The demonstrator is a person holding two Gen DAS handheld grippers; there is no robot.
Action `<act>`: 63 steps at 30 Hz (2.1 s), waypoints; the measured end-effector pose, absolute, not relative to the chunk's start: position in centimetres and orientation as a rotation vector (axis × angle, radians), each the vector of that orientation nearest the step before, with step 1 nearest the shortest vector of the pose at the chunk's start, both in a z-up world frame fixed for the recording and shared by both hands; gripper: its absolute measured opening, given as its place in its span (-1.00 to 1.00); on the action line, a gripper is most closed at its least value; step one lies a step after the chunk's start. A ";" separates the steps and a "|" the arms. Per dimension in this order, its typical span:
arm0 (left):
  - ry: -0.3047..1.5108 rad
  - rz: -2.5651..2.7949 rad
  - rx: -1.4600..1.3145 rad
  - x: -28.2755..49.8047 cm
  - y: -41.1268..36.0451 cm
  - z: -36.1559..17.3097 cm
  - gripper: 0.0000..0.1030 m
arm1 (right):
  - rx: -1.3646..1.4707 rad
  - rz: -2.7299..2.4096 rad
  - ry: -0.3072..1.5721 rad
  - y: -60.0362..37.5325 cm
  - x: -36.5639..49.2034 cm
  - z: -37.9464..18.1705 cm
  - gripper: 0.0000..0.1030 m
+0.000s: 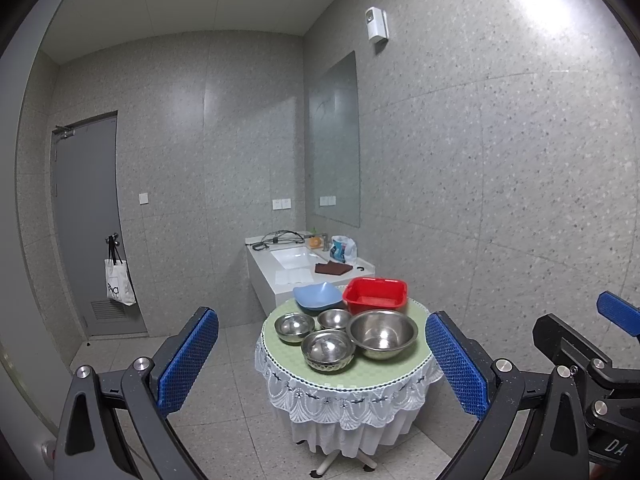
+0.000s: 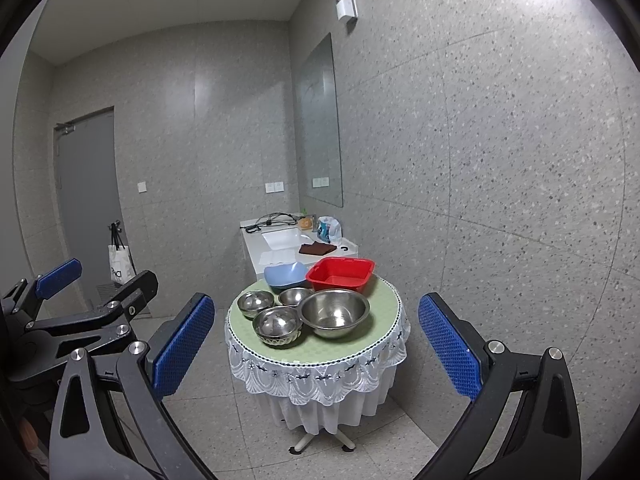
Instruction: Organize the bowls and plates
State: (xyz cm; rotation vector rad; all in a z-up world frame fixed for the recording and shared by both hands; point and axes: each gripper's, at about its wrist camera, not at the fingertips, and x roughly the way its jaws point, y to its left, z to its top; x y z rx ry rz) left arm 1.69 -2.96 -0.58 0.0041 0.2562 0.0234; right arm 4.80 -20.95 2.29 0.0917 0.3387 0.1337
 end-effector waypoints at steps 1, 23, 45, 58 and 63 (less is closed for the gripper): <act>0.257 0.023 0.004 1.9 -2.9 -0.6 0.99 | 0.093 0.134 0.339 -21.0 4.9 2.2 1.00; 0.418 -0.044 0.002 21.4 1.5 -3.7 0.99 | 0.141 0.073 0.481 -19.8 18.5 -3.4 1.00; 0.849 -0.427 0.100 69.6 5.8 -13.7 0.96 | 0.248 -0.240 0.812 -20.4 45.3 -19.0 1.00; 1.050 -0.422 0.197 85.0 0.8 -21.8 0.43 | 0.292 -0.220 1.071 -26.1 53.4 -30.2 0.58; 1.111 -0.447 0.210 89.1 0.4 -23.5 -0.17 | 0.335 -0.163 1.146 -26.9 54.5 -32.4 0.26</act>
